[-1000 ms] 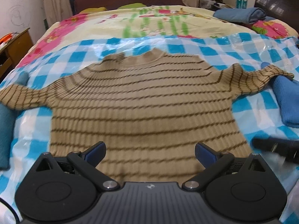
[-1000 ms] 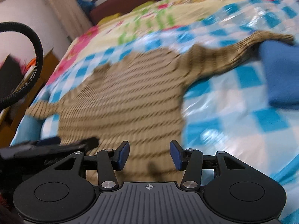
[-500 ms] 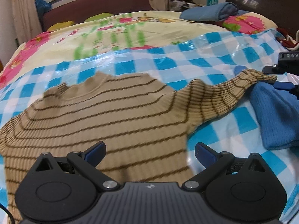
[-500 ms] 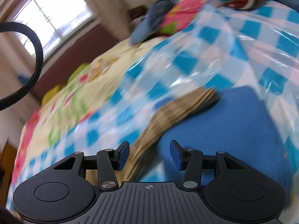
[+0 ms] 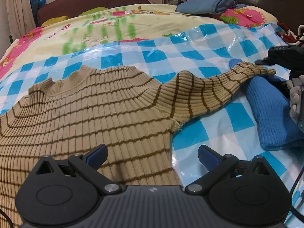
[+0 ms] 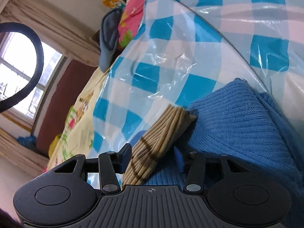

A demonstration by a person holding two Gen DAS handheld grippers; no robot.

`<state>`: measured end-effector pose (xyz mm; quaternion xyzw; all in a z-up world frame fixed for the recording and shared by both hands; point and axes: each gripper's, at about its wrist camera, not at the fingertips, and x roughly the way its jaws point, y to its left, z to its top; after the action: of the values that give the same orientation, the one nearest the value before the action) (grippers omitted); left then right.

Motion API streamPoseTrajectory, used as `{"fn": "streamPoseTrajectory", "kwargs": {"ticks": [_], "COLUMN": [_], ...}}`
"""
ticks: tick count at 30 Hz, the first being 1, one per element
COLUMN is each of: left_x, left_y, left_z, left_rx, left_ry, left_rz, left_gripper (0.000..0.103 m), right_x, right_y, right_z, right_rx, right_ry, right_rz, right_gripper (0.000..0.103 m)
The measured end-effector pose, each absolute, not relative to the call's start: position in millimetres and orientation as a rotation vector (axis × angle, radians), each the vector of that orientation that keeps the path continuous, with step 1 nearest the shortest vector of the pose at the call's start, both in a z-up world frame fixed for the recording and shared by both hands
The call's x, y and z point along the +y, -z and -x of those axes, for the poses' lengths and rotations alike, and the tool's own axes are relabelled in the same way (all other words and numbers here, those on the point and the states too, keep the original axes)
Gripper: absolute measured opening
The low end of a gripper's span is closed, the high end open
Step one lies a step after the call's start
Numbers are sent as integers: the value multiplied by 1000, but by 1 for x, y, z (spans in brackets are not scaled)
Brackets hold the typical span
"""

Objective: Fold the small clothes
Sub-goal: 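Grasp the sweater sleeve cuff with the right gripper and lift it, then carry the held sleeve across the sweater body toward the other sleeve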

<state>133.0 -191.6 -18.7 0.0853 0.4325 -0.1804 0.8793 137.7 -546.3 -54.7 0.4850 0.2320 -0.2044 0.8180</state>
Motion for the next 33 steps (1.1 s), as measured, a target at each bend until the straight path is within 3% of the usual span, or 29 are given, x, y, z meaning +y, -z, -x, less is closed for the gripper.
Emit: {"fn": "streamPoseTrajectory", "kwargs": {"ticks": [2, 3, 11, 18, 25, 29, 31, 33], "left_x": [-187, -184, -138, -66, 12, 38, 45, 46], "left_y": [19, 19, 19, 18, 30, 43, 48, 51], "left_z": [-130, -129, -123, -110, -94, -93, -92, -94], "left_rx": [905, 905, 895, 861, 817, 828, 823, 825], "left_ry": [369, 365, 296, 179, 11, -24, -25, -17], "left_rz": [-174, -174, -141, -86, -44, 5, 9, 17], "left_gripper": [103, 103, 103, 103, 103, 103, 103, 103], "right_x": [-548, -548, -501, -368, -197, -119, -100, -92], "right_y": [55, 53, -33, -94, -57, -2, 8, 5], "right_z": [-138, -135, -133, -176, -227, -245, -238, -229], "right_rx": [503, 493, 364, 421, 641, 867, 912, 911], "right_ry": [437, 425, 201, -133, -364, -452, -488, -512], "right_rz": [-1052, -1072, -971, -802, -618, -501, -457, -397], "right_gripper": [13, 10, 8, 8, 8, 13, 13, 21]}}
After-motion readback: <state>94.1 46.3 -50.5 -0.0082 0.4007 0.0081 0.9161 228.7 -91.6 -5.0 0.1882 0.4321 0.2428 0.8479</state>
